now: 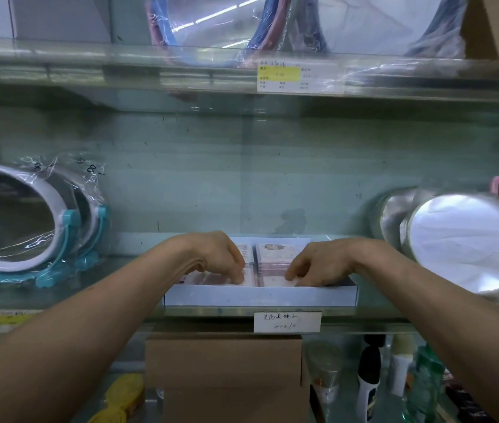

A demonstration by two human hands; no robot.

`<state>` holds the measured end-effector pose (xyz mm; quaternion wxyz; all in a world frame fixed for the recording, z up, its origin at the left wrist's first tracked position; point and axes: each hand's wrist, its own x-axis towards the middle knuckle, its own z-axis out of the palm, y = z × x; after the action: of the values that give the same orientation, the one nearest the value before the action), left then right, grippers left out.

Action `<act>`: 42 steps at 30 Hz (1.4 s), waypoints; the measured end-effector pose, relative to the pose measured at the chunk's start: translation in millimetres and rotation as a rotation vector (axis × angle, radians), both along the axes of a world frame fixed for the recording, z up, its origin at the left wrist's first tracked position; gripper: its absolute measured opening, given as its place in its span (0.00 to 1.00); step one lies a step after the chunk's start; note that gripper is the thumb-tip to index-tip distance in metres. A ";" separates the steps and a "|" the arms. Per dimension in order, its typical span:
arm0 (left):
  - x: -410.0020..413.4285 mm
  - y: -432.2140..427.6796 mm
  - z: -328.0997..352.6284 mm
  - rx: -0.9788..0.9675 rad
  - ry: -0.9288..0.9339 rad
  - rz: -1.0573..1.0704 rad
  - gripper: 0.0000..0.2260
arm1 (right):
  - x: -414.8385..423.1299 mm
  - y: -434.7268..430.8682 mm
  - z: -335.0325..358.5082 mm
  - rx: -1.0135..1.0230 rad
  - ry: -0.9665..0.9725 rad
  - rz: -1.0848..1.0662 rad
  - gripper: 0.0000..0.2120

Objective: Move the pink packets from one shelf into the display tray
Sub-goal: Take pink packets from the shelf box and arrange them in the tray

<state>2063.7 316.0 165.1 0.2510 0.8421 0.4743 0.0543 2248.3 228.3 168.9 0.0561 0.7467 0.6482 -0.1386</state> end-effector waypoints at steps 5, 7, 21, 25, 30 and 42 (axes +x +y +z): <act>1.9 -2.8 2.4 -0.003 0.053 -0.021 0.18 | -8.5 8.8 2.2 -0.002 -0.050 0.007 0.20; 5.2 -3.4 3.5 0.004 0.056 -0.020 0.19 | -13.5 9.0 3.3 -0.003 -0.072 0.027 0.23; -0.9 -3.5 1.1 0.151 0.116 -0.010 0.13 | -18.1 7.7 -3.7 0.154 0.042 0.065 0.12; -1.5 -9.9 2.9 0.156 0.162 -0.004 0.12 | -15.5 7.3 -5.9 0.129 0.069 0.067 0.17; 4.9 -17.3 5.9 0.184 0.183 0.062 0.13 | -11.0 7.2 -3.9 0.265 0.062 0.112 0.19; -36.6 -42.7 18.4 0.427 0.083 0.318 0.04 | -74.2 -2.6 13.5 0.488 0.105 0.340 0.19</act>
<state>2027.0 273.2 183.5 0.0363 0.7924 0.5882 0.1572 2174.1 225.8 182.5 -0.1363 0.6106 0.7801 -0.0057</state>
